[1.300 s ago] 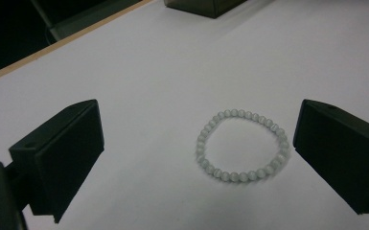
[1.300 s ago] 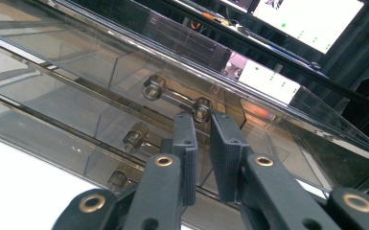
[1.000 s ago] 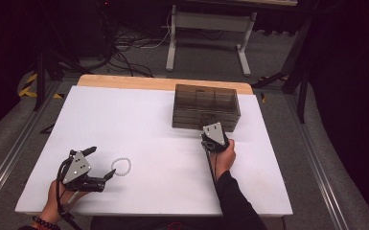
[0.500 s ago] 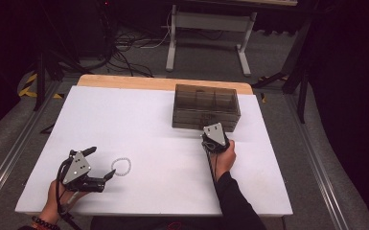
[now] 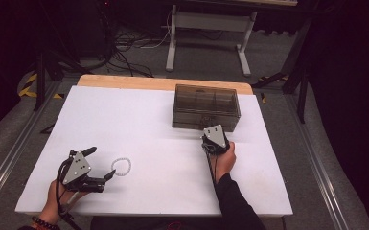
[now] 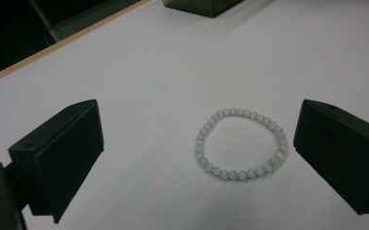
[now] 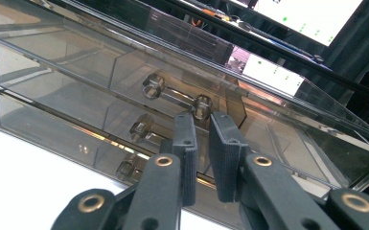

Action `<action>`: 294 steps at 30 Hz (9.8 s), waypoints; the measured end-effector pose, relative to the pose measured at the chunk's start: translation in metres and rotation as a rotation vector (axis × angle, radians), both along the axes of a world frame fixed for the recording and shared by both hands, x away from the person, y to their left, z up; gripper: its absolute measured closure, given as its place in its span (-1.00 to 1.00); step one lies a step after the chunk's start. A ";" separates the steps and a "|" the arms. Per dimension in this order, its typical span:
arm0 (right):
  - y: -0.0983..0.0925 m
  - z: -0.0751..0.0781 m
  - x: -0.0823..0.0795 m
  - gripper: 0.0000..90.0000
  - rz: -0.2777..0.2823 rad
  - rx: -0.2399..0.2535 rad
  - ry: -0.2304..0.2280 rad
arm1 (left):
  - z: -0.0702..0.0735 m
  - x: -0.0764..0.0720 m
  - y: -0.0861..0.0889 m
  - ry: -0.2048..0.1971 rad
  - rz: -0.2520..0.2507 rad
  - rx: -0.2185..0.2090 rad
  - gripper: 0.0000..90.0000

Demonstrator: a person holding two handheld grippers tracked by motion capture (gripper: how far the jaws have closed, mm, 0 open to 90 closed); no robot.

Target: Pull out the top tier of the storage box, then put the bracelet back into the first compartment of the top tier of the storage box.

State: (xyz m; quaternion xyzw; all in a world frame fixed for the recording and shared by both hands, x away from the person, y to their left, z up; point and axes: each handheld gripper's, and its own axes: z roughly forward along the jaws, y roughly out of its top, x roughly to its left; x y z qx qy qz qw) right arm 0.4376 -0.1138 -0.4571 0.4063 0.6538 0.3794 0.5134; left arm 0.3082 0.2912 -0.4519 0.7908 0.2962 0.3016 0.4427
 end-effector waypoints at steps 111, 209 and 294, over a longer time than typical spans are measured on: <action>-0.096 0.066 0.025 1.00 0.125 0.112 0.341 | -0.003 0.006 -0.004 0.028 -0.016 0.011 -0.90; -0.097 0.080 0.018 1.00 0.236 -0.052 0.548 | -0.003 -0.003 -0.011 0.029 -0.040 0.081 -0.86; -0.086 0.062 -0.062 -0.69 0.347 0.147 0.074 | -0.006 -0.002 -0.014 0.061 -0.051 0.098 -0.84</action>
